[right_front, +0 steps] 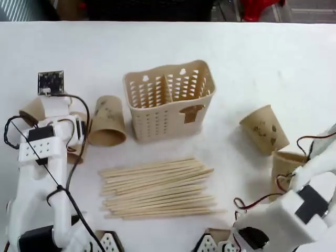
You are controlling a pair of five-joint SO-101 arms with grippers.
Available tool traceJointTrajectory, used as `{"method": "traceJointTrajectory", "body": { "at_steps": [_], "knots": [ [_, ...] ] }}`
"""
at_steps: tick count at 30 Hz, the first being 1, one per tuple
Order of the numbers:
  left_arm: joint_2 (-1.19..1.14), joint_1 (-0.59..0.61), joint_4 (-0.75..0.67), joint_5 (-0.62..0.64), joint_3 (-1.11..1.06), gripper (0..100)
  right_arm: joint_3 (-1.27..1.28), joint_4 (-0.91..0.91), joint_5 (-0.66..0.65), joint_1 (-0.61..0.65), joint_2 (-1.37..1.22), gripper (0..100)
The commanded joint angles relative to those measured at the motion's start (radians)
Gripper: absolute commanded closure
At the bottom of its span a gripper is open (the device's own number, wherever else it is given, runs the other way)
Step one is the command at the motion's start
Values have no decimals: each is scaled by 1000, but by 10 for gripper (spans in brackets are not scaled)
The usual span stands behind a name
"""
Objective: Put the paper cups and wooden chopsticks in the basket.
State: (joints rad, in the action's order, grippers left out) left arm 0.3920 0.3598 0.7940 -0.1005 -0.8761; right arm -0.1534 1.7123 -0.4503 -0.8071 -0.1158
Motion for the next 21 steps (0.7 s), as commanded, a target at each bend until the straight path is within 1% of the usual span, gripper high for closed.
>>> {"method": "traceJointTrajectory", "body": {
  "at_steps": [1, 4, 7, 11, 15, 18, 21],
  "knots": [
    [-18, -7, -2, 6, -35, 827, -104, -7, 55, 21, 145, 982],
    [-18, -7, -2, 6, -35, 827, -170, -8, 97, 82, 236, 982],
    [-18, -7, -2, 6, -35, 827, -233, -12, 195, 208, 317, 981],
    [-19, -7, -2, 6, -37, 827, -258, -76, 402, 476, 407, 981],
    [-19, -7, -2, 6, -37, 827, -256, -194, 523, 754, 427, 981],
    [-19, -7, -2, 6, -37, 827, -261, -272, 591, 897, 432, 981],
    [-19, -7, -2, 6, -37, 827, -258, -338, 635, 993, 430, 981]
  ]
}}
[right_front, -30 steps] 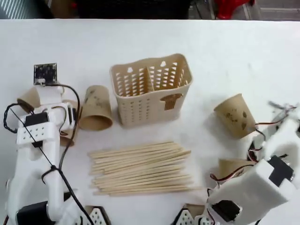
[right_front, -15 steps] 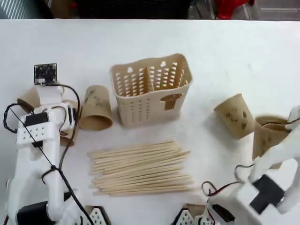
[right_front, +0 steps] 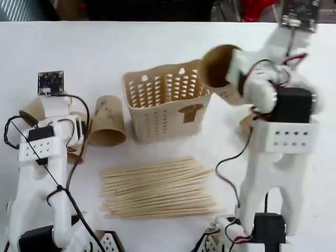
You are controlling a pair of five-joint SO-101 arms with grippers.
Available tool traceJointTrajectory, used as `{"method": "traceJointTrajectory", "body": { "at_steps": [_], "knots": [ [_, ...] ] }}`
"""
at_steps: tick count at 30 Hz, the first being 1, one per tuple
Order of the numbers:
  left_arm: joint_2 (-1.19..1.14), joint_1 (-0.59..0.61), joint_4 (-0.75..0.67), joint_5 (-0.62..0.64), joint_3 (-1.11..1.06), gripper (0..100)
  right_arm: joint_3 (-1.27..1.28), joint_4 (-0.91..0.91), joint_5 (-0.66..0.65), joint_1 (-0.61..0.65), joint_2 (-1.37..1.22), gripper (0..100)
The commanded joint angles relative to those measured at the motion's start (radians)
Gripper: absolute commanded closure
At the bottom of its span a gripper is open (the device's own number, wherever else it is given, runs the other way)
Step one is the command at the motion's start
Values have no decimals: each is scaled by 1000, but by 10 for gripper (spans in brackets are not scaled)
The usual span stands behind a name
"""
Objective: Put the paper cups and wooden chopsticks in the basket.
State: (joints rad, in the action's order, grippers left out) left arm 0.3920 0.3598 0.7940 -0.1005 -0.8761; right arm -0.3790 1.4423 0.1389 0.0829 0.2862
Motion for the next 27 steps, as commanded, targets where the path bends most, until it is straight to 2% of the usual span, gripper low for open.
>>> {"method": "traceJointTrajectory", "body": {
  "at_steps": [1, 7, 16, 21, 27],
  "knots": [
    [-19, -7, -2, 6, -37, 827, -29, -84, 52, 125, 27, 981],
    [-19, -39, -2, 5, -38, 827, -71, -145, 46, 143, 48, 981],
    [-19, -48, -25, 5, -54, 827, -106, -139, 46, 136, 50, 981],
    [-18, -47, -25, 5, -63, 827, 9, -154, 54, 134, 30, 981],
    [-18, -47, -25, 5, -63, 827, 216, -315, 55, 134, -13, 981]
  ]
}}
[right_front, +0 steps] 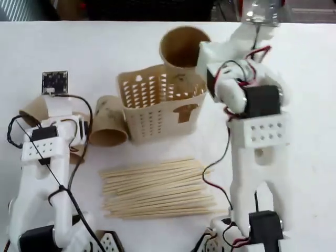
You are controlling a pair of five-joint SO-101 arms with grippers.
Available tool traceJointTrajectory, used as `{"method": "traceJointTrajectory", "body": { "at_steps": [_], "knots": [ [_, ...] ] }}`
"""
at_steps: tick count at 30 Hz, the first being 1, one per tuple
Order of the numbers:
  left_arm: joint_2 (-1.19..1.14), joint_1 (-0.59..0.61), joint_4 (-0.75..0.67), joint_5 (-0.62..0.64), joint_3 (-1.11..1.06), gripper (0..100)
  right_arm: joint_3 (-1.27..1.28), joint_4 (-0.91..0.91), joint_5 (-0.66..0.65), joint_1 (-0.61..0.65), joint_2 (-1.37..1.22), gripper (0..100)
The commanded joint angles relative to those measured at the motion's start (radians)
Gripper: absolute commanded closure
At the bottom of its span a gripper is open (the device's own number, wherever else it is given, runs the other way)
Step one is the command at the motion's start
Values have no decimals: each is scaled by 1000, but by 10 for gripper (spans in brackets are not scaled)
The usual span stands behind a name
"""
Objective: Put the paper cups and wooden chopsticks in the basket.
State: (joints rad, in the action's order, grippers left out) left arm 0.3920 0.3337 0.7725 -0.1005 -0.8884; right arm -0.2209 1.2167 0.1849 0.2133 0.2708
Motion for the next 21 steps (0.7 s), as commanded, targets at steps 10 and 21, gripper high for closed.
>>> {"method": "traceJointTrajectory", "body": {
  "at_steps": [10, 21],
  "knots": [
    [-18, -24, -3, 5, -52, 827, 298, -259, 0, -18, 4, 919],
    [-18, -24, -3, 5, -52, 827, 272, -125, -44, -22, 127, 658]
  ]
}}
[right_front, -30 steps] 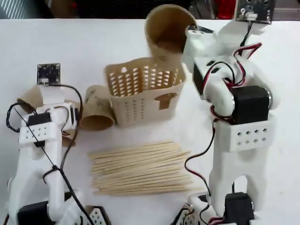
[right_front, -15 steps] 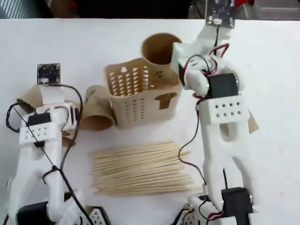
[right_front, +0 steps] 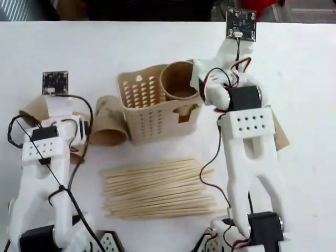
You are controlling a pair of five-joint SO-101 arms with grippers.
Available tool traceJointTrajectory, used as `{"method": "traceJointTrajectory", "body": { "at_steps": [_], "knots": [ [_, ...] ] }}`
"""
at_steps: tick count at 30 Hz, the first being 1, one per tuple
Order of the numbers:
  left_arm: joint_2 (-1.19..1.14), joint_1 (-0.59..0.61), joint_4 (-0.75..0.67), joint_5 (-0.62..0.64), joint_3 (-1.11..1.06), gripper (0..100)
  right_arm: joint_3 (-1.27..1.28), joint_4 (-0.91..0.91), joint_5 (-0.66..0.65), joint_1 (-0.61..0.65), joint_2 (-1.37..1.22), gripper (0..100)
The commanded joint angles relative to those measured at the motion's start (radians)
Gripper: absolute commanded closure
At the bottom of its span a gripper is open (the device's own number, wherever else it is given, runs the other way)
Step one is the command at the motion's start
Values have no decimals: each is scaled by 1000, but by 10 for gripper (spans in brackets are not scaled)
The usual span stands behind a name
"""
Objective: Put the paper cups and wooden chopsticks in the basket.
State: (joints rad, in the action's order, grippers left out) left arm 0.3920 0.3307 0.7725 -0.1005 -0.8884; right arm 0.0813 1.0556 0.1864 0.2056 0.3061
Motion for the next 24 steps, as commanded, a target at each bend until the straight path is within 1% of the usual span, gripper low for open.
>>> {"method": "traceJointTrajectory", "body": {
  "at_steps": [1, 3, 4, 6, 7, 9, 12, 15, 17, 21, 24],
  "knots": [
    [-18, -21, -3, 5, -52, 827, -31, 56, -92, -16, 122, 659],
    [-18, -21, -3, 5, -52, 827, -32, 108, -207, -41, 189, 664],
    [-18, -21, -3, 5, -52, 827, -32, 136, -261, -58, 217, 683],
    [-18, -21, -3, 5, -52, 827, -31, 197, -316, -110, 249, 752],
    [-18, -21, -3, 5, -52, 827, -31, 223, -328, -157, 246, 790],
    [-18, -21, -3, 5, -52, 827, -28, 240, -334, -243, 213, 838],
    [-19, -21, -3, 5, -52, 827, -34, 240, -333, -320, 87, 810],
    [-19, -18, -3, 5, -52, 827, -61, 236, -325, -329, -79, 754],
    [-19, -18, -3, 5, -54, 827, -115, 234, -313, -328, -200, 756],
    [-19, -19, -3, 5, -54, 827, -261, 240, -235, -349, -414, 796],
    [-19, -21, -2, 5, -54, 827, -376, 249, -226, -364, -549, 768]
  ]
}}
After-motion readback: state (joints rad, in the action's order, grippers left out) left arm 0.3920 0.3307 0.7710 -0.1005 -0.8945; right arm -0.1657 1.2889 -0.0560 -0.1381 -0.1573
